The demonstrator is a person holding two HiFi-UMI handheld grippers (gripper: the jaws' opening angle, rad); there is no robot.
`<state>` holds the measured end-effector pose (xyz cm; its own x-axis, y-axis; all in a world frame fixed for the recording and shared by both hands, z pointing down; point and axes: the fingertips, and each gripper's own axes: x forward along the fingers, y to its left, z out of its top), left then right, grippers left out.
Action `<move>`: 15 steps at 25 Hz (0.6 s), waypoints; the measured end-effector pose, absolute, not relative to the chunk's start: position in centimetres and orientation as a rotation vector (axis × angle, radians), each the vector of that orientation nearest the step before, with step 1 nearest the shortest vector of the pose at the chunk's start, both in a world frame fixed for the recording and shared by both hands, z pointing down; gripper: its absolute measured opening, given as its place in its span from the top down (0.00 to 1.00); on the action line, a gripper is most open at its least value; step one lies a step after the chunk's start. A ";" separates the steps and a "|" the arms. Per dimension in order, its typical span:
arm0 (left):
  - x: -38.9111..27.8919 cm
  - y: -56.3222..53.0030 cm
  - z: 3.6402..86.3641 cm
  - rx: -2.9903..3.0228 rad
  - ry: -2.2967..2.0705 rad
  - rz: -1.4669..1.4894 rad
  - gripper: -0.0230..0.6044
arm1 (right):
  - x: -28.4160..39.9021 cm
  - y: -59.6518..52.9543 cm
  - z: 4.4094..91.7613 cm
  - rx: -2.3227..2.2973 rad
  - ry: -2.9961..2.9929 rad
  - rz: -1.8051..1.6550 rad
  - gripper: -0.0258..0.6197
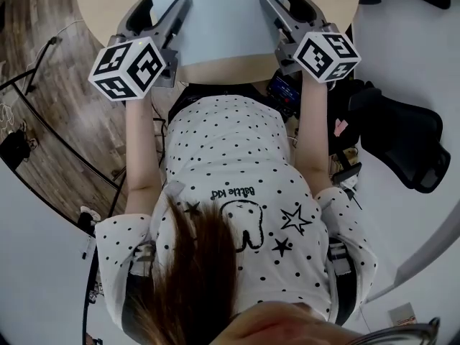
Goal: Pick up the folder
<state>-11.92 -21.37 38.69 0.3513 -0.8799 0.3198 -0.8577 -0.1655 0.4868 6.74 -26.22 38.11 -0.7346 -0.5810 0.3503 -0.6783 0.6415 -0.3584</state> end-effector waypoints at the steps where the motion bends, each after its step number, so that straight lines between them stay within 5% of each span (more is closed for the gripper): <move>1: -11.8 -21.4 38.5 2.022 -1.511 -0.053 0.47 | 6.8 -26.4 37.8 1.039 -2.666 0.700 0.57; 15: -11.5 -21.7 34.9 2.074 -1.556 -0.136 0.47 | 7.2 -26.6 33.8 1.091 -2.746 0.615 0.58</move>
